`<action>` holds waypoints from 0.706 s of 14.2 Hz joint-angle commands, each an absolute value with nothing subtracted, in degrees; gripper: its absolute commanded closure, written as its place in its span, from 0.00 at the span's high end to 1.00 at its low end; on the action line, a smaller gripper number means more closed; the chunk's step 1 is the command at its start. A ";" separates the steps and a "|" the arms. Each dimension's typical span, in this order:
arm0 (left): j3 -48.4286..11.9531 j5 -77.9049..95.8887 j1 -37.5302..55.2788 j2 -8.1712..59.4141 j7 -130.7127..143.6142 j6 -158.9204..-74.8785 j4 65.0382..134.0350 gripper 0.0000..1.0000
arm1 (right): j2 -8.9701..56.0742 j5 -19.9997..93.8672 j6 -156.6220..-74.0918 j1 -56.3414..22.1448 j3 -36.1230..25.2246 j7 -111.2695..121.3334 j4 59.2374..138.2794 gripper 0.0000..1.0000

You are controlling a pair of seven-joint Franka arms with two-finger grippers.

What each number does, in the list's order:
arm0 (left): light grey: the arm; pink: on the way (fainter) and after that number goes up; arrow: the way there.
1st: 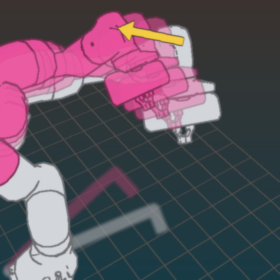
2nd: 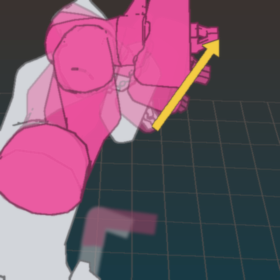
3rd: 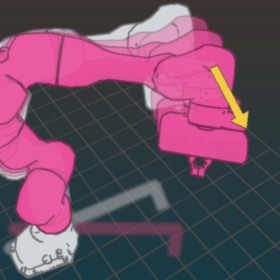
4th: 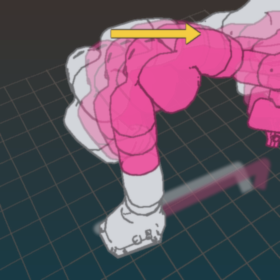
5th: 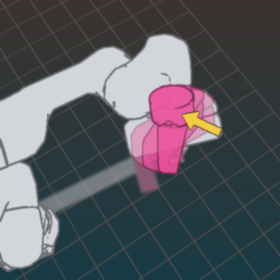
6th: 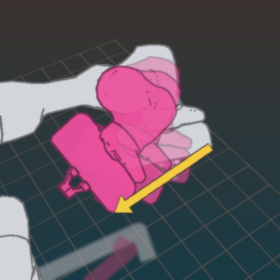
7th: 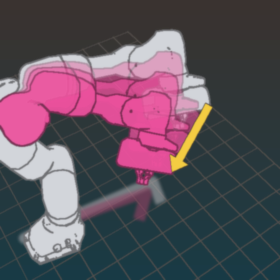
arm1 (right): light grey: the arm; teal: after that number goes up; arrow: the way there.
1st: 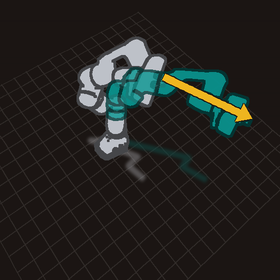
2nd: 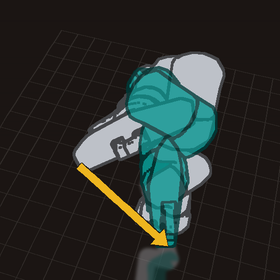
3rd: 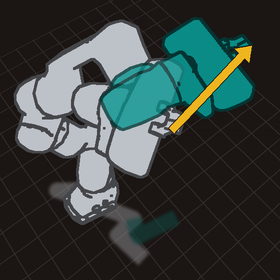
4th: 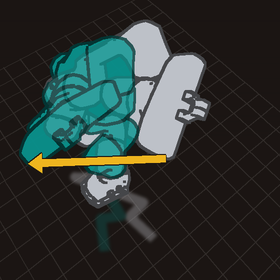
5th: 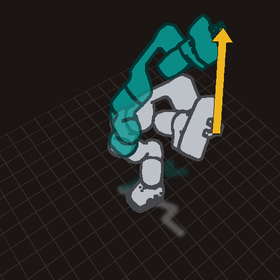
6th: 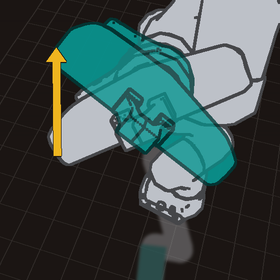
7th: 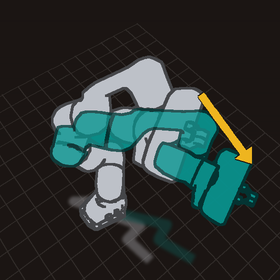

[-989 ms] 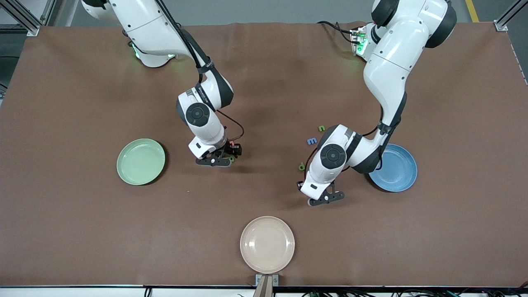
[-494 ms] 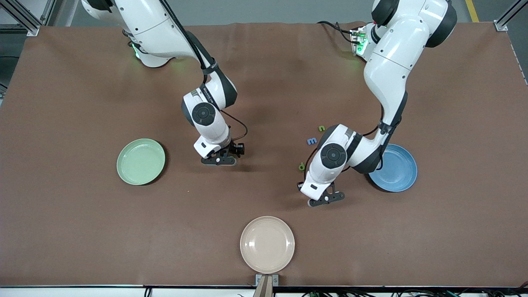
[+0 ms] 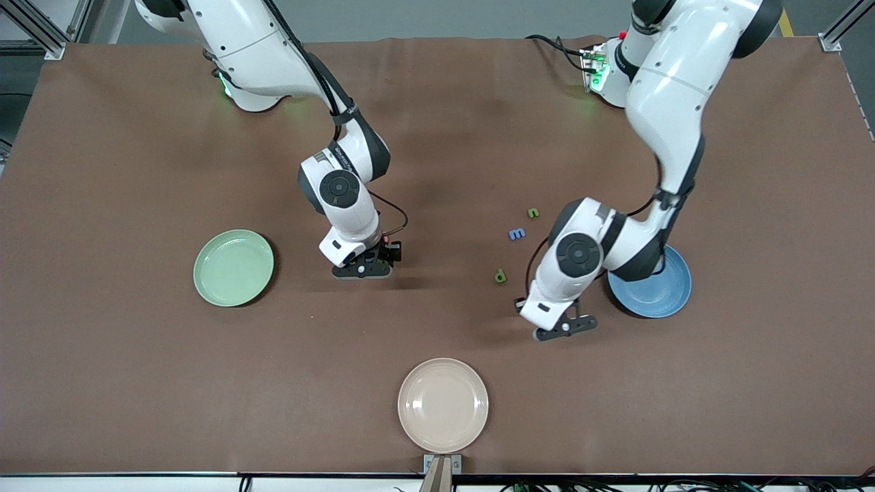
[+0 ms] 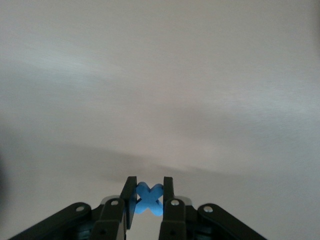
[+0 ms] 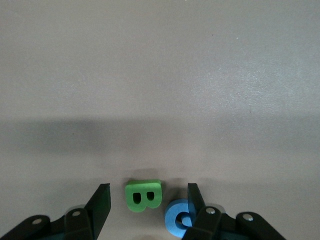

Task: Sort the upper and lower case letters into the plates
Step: 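Drop the x in the blue plate while the right gripper drops B in green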

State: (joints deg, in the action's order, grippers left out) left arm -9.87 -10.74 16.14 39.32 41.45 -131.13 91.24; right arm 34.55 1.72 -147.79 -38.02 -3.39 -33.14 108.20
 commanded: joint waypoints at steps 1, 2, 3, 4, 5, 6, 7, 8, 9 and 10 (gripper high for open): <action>-10.20 -11.95 12.06 28.59 35.62 -131.31 104.30 0.10 | 36.38 0.79 -147.57 -39.46 -4.13 -33.84 106.62 0.71; -10.28 -11.95 10.65 26.65 33.33 -131.31 106.94 0.10 | 37.00 0.79 -147.57 -39.72 -4.13 -33.92 106.00 0.71; -10.20 -11.95 8.98 24.80 30.70 -131.31 109.40 0.10 | 37.52 0.79 -147.57 -39.90 -4.22 -33.93 105.39 0.70; -10.28 -11.95 7.31 23.31 27.98 -131.31 111.51 0.10 | 37.79 0.79 -147.57 -40.08 -4.22 -34.27 105.12 0.71; -10.28 -11.95 5.73 22.25 25.51 -131.40 113.10 0.10 | 37.79 0.79 -147.57 -40.17 -4.22 -34.97 105.03 0.71; -10.28 -12.04 3.89 21.28 22.88 -131.48 114.68 0.10 | 37.79 0.70 -147.66 -40.25 -4.22 -35.07 105.03 0.71; -10.20 -12.04 2.30 20.83 20.59 -131.83 115.74 0.10 | 37.79 0.70 -147.57 -40.43 -4.22 -35.07 105.12 0.70; -10.20 -12.04 0.63 20.57 18.30 -132.27 116.80 0.10 | 37.79 0.62 -147.57 -40.43 -4.22 -35.07 105.20 0.67; -10.20 -12.13 -0.86 20.65 16.54 -133.41 117.68 0.10 | 37.79 0.62 -147.57 -40.43 -4.22 -35.07 105.21 0.67; -10.20 -12.13 -2.18 20.65 14.52 -135.25 118.99 0.10 | 37.88 0.09 -147.57 -40.34 -4.39 -34.98 105.12 0.66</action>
